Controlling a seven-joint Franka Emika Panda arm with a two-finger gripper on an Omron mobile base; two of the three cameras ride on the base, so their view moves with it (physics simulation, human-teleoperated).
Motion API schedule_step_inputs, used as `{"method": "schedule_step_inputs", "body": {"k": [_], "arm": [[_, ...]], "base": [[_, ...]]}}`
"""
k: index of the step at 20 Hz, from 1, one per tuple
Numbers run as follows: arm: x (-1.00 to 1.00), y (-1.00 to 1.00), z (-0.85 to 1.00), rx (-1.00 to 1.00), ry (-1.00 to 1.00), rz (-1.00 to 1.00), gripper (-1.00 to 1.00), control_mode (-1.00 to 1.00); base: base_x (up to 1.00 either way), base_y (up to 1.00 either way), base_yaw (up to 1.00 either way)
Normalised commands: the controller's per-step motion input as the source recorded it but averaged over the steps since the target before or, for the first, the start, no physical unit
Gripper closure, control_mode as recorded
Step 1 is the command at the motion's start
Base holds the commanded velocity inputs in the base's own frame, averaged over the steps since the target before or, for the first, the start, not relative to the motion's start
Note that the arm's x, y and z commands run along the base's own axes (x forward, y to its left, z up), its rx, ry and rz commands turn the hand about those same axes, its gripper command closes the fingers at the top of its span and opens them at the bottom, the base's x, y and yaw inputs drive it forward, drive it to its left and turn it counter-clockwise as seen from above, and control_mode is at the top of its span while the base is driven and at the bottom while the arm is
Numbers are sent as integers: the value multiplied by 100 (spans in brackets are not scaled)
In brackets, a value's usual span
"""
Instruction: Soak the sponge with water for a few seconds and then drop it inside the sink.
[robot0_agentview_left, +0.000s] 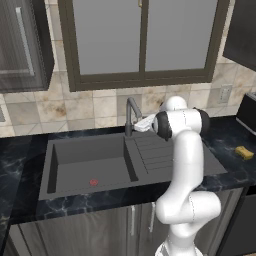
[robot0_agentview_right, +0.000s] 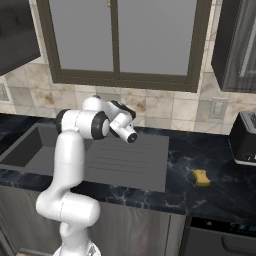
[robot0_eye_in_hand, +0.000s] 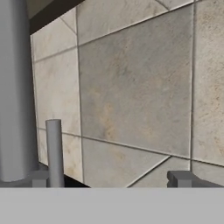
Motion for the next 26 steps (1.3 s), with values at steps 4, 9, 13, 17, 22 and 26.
{"method": "schedule_step_inputs", "body": {"k": [4,9,13,17,22,26], "arm": [[1,0,0,0,0,-8,-100,-100],[2,0,0,0,0,-7,-100,-100],[5,0,0,0,0,-5,-100,-100],[9,0,-4,0,0,-2,-100,-100],[14,-1,-13,0,0,-1,-100,-100],[19,-4,-18,0,0,0,-100,-100]], "base": [[0,0,0],[0,0,0],[0,0,0],[0,0,0],[0,0,0],[0,0,0]]}}
